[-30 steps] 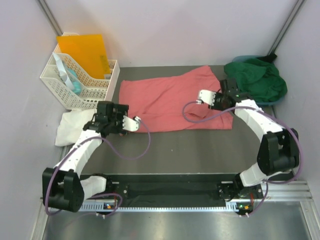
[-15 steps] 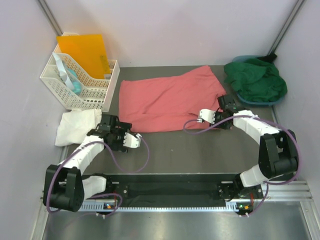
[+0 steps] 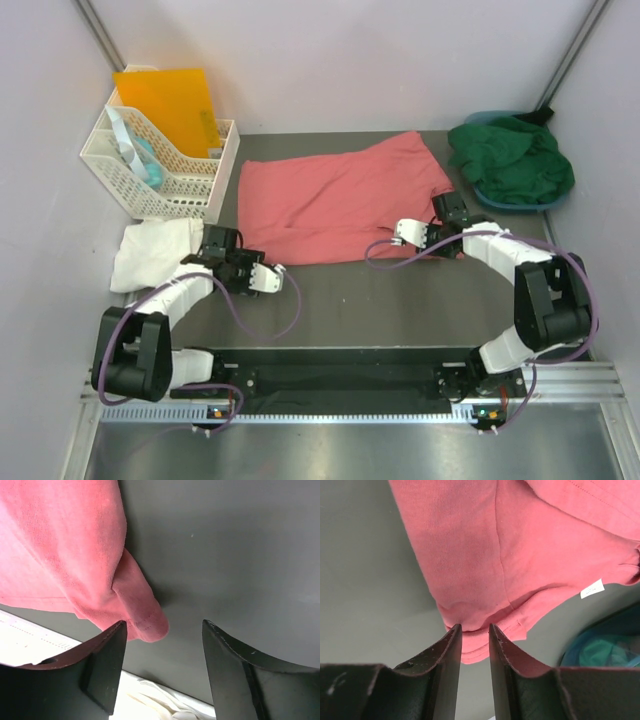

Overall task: Fold and stack the t-shirts
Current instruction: Fold the flattened tshirt in 1/3 of the way

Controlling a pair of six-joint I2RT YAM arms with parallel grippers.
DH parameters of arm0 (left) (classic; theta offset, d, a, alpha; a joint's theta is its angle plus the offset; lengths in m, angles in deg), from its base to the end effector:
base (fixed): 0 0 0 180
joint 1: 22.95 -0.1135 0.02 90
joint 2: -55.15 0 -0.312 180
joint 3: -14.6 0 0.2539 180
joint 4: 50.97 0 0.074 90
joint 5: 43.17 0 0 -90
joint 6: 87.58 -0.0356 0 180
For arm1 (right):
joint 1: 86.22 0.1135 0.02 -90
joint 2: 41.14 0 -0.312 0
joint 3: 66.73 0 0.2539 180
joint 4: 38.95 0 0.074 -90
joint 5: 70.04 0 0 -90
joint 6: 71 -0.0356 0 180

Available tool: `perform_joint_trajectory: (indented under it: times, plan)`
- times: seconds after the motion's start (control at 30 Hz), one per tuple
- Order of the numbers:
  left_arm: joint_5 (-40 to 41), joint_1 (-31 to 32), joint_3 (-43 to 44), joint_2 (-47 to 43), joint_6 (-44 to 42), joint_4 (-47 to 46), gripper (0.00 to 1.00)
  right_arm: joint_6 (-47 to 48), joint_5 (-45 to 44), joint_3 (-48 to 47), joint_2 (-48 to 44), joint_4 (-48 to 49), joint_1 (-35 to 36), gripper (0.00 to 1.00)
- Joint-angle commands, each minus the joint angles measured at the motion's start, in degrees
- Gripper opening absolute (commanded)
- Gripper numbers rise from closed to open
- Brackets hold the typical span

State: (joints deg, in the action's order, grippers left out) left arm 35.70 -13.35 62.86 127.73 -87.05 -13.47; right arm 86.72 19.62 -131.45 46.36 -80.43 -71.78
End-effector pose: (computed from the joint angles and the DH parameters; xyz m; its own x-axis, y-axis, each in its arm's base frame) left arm 0.2053 -0.0417 0.2106 0.2455 0.9536 -0.1745 0.8714 -0.1382 0.4706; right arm 0.2790 0.0716 0.2282 -0.1023 -0.9819 -0.1597 -0.9008 0.1595 -0.4039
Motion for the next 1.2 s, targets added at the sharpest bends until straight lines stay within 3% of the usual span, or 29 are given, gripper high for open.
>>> perform_joint_trajectory:
  times: [0.0,0.33,0.57,0.93,1.03,1.07,1.17]
  plan:
    - [0.06,0.24,2.32,1.34,0.79,-2.21,0.66,-0.05,-0.80,-0.98,0.30,2.68,0.68,0.28]
    - [0.76,0.50,3.73,3.45,0.88,-2.21,0.65,1.88,0.07,-1.16,1.00,0.75,0.42,0.28]
    - [1.29,0.59,4.96,4.77,0.88,-1.77,0.64,2.32,3.41,-3.62,0.04,-5.32,0.50,0.37]
    - [1.38,1.12,5.75,6.96,0.88,-2.83,0.64,2.06,2.54,0.25,3.72,-0.93,0.59,0.41]
    - [1.56,1.29,6.36,7.75,0.88,-3.01,0.60,1.71,1.66,-0.19,5.74,0.57,0.59,0.36]
    - [1.64,1.38,6.54,7.84,0.70,-2.92,0.51,1.62,1.48,-0.45,6.27,1.18,0.59,0.32]
    - [1.99,1.47,7.25,8.63,0.79,-2.65,0.45,1.10,1.13,-0.98,7.24,2.23,0.59,0.20]
